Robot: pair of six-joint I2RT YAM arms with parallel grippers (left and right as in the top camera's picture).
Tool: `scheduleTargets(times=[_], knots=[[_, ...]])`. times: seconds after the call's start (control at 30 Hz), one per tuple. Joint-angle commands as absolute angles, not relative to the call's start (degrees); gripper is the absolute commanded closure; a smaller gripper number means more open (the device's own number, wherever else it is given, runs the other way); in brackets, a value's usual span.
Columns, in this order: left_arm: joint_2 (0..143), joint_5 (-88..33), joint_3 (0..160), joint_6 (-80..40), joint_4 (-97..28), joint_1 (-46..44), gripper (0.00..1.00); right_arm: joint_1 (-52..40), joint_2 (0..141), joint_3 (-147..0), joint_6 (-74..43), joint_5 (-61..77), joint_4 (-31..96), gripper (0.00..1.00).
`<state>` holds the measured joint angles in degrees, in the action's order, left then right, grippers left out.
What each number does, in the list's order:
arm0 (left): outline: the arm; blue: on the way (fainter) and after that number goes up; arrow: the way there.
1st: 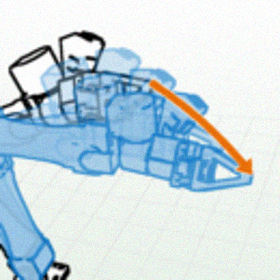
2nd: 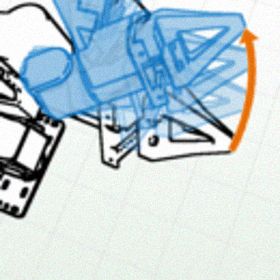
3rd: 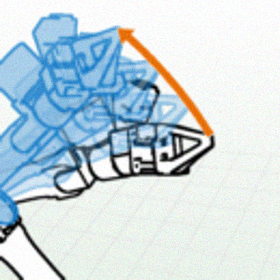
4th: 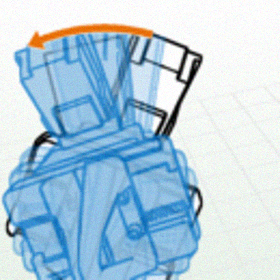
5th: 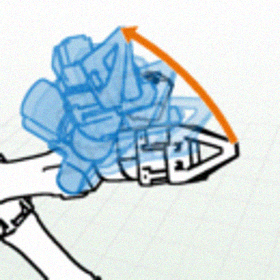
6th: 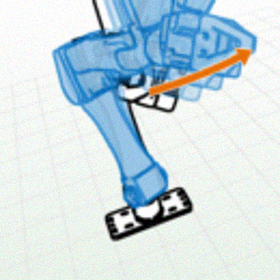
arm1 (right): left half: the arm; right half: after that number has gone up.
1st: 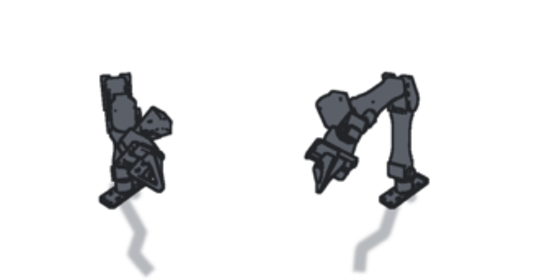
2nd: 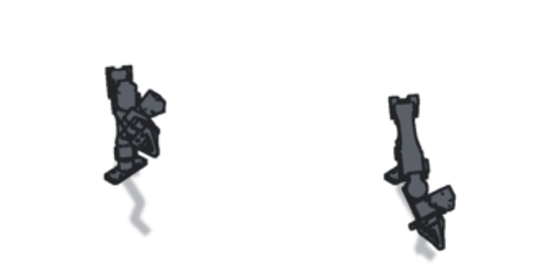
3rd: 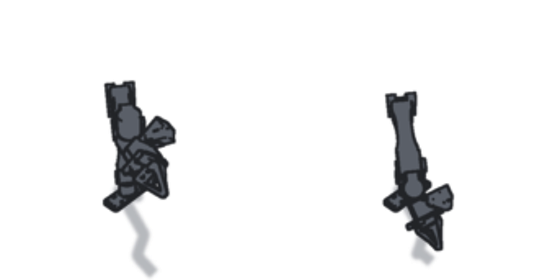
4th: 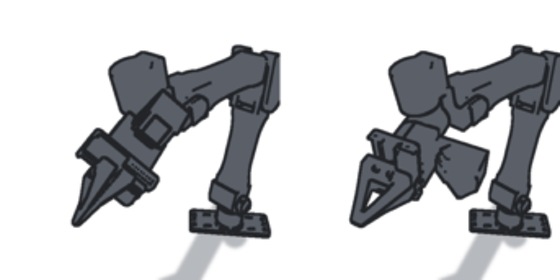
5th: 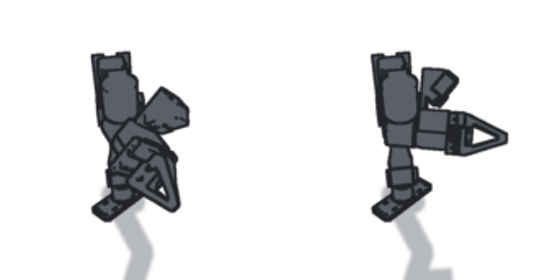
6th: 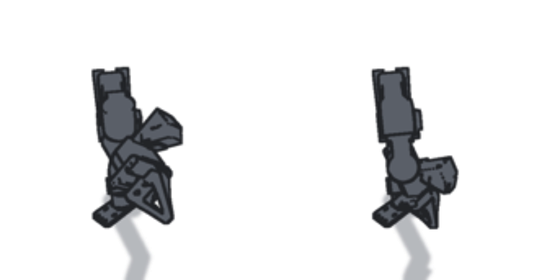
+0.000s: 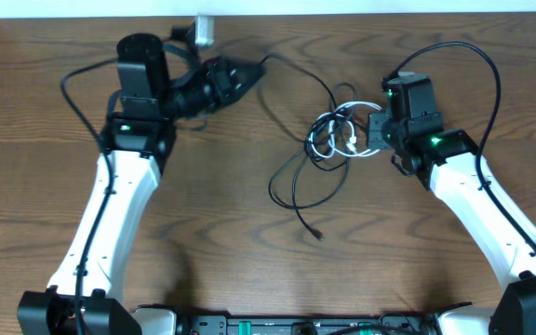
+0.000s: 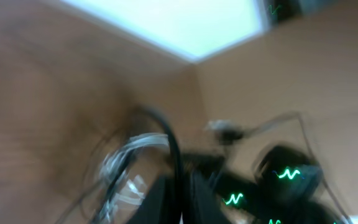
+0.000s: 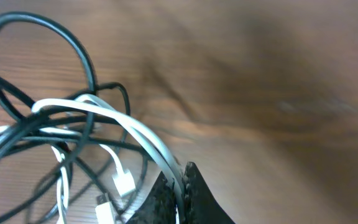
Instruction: Untangle cables
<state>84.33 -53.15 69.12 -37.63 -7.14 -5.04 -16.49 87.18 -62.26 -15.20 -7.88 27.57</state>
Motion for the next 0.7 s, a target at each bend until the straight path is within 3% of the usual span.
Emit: scheduleTargets(times=[0.0, 0.13, 0.37, 0.43, 0.53, 0.67], knots=[[84.23, -39.11, 69.49, -23.00, -16.36, -2.09, 0.93, -16.91, 87.39, -63.31, -18.11, -19.97, 30.55, 0.99], [84.23, -22.22, 69.49, -20.56, -26.87, -0.67, 0.93, -16.93, 87.39, -63.31, -19.70, -22.06, 31.79, 0.99], [84.25, -10.35, 69.49, -18.55, -33.32, -0.67, 0.92, -16.93, 87.39, -63.31, -18.15, -5.85, 25.32, 0.99], [84.25, -10.70, 69.49, -17.30, -34.54, -0.71, 0.83, -16.93, 87.39, -63.31, -18.15, -3.66, 24.43, 0.99], [84.36, -16.47, 69.36, -14.06, -35.38, -1.15, 0.63, -16.93, 87.48, -63.31, -18.17, -0.56, 23.75, 0.99], [85.56, -28.45, 68.97, -7.27, -35.35, -3.40, 0.50, -16.93, 88.36, -63.31, -18.15, 1.15, 23.59, 0.99]])
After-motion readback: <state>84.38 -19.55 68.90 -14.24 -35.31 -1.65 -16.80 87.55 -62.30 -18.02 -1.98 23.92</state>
